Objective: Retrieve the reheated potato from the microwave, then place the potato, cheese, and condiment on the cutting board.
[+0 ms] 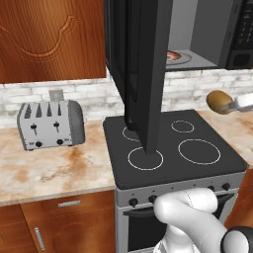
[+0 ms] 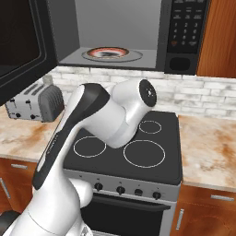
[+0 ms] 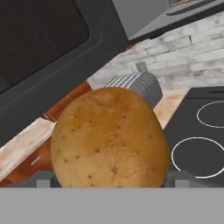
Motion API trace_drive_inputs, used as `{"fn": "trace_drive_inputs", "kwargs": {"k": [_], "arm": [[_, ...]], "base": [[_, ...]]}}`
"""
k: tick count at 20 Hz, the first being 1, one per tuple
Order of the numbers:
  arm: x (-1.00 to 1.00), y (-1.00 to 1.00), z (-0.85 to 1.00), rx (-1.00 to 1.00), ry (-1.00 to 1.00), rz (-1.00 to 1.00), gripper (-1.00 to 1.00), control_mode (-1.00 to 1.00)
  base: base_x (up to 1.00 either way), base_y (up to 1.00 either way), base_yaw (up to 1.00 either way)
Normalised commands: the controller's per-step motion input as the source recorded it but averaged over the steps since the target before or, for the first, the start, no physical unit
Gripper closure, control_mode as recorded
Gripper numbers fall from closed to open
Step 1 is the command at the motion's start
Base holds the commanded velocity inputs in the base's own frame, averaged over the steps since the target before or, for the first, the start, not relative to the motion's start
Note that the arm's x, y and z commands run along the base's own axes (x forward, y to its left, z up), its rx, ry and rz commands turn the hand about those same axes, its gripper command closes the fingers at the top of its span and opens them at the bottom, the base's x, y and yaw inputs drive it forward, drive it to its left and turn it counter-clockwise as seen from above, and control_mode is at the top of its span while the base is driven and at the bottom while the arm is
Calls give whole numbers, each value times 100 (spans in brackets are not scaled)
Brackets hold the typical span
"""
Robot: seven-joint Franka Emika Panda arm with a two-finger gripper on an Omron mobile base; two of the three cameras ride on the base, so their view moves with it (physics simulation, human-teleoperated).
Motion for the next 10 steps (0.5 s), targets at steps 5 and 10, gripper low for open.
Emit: {"fn": "trace_drive_inputs", "kwargs": {"k": [5, 10], "arm": [[33, 5, -40, 3, 0, 1, 100, -100], [43, 0, -29, 1, 0, 3, 100, -100]], "base": [[0, 0, 0], [0, 0, 0]]}}
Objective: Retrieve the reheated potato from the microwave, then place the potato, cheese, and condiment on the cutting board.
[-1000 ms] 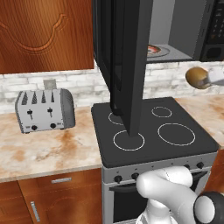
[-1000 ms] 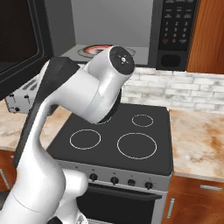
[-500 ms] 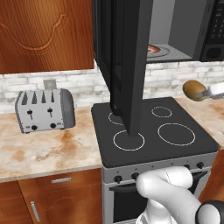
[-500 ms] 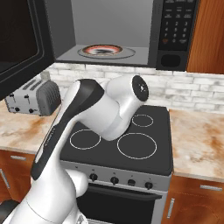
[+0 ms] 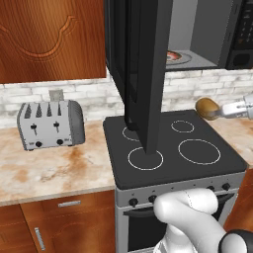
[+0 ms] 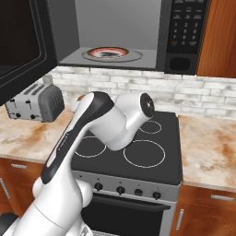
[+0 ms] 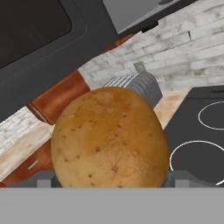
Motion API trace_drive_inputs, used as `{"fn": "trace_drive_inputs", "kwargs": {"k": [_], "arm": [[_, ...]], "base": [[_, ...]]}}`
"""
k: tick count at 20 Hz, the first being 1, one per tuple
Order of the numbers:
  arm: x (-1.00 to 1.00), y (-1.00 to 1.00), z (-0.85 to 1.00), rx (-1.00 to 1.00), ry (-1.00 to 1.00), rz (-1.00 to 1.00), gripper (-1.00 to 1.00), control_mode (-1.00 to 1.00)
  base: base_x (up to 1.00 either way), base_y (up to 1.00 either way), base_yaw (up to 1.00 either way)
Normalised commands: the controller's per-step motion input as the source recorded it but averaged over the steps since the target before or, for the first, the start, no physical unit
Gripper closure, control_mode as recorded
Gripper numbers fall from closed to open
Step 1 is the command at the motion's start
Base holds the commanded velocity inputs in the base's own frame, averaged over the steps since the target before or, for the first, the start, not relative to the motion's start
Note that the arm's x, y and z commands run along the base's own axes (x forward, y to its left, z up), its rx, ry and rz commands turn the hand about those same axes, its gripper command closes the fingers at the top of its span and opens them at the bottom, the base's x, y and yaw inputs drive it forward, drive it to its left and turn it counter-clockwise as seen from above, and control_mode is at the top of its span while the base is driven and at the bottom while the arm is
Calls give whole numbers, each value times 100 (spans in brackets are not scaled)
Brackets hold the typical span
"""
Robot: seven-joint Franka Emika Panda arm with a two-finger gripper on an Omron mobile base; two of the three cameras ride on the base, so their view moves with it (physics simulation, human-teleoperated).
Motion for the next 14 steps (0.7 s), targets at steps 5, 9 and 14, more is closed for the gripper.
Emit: {"fn": "trace_drive_inputs", "kwargs": {"k": [5, 9, 14], "arm": [[25, 0, -14, 0, 0, 3, 100, -100], [1, 0, 0, 0, 0, 0, 100, -100], [0, 0, 0, 0, 0, 0, 100, -100]], "base": [[0, 0, 0], [0, 0, 0], [0, 0, 0]]}}
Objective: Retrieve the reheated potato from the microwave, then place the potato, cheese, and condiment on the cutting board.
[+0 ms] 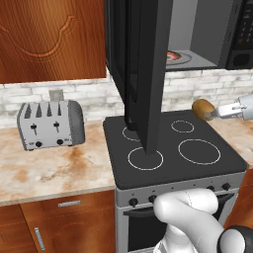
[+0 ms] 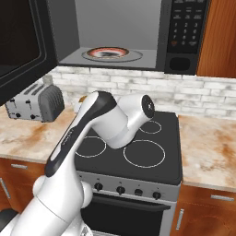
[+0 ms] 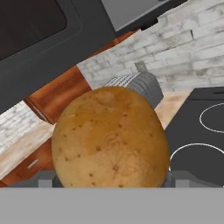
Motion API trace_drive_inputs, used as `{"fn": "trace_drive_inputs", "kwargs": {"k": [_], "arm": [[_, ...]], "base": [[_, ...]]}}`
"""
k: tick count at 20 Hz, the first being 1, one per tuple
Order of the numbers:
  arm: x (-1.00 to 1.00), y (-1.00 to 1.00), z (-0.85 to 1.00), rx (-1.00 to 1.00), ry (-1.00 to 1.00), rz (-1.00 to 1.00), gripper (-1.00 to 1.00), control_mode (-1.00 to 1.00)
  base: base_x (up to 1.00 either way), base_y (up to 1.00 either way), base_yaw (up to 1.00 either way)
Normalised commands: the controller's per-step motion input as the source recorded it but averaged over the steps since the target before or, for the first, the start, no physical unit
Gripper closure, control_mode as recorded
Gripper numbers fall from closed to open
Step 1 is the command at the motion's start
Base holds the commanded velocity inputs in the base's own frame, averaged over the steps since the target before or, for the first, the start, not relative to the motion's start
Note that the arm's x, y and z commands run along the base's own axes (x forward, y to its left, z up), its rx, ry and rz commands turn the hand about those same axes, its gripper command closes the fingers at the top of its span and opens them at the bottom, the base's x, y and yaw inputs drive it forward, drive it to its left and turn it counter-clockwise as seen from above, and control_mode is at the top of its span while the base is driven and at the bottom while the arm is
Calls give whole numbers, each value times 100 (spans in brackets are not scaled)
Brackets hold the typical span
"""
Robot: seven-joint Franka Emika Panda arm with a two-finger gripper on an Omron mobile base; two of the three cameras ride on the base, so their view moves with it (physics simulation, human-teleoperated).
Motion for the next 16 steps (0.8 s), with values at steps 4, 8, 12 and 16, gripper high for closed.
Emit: {"fn": "trace_drive_inputs", "kwargs": {"k": [4, 8, 12, 16], "arm": [[0, 0, 0, 0, 0, 0, 100, -100], [0, 0, 0, 0, 0, 0, 100, -100], [0, 0, 0, 0, 0, 0, 100, -100], [0, 0, 0, 0, 0, 0, 100, -100]], "base": [[0, 0, 0], [0, 0, 0], [0, 0, 0], [0, 0, 0]]}}
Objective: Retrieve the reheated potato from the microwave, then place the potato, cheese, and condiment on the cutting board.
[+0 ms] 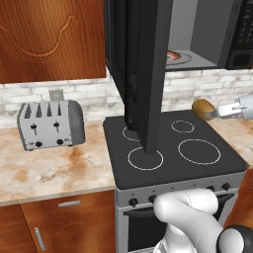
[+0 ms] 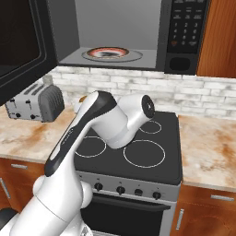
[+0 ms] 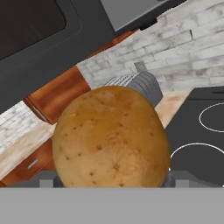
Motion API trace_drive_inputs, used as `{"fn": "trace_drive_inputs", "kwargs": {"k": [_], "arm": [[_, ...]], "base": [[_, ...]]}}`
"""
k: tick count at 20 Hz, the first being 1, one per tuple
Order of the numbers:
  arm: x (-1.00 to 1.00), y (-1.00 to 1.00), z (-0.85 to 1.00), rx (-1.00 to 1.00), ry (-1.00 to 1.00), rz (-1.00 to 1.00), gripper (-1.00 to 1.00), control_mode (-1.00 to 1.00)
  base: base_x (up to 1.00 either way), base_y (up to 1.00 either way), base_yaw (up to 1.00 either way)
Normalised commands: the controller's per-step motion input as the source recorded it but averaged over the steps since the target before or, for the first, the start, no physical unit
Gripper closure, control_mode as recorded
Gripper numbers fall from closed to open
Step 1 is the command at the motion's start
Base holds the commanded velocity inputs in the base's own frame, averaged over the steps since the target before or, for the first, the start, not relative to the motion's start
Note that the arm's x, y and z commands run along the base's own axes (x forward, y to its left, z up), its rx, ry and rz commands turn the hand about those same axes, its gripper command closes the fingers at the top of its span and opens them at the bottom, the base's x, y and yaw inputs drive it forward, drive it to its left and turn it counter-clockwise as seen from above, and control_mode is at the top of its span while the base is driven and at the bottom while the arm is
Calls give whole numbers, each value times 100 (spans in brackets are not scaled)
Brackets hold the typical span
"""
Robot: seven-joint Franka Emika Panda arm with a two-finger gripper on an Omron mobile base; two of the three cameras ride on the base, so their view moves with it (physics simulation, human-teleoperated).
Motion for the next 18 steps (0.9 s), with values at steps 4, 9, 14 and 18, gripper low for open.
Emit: {"fn": "trace_drive_inputs", "kwargs": {"k": [4, 9, 14, 18], "arm": [[0, 0, 0, 0, 0, 0, 100, 100], [0, 0, 0, 0, 0, 0, 100, 100], [0, 0, 0, 0, 0, 0, 100, 100], [0, 0, 0, 0, 0, 0, 100, 100]], "base": [[0, 0, 0], [0, 0, 0], [-6, 0, 0], [-44, 0, 0]]}}
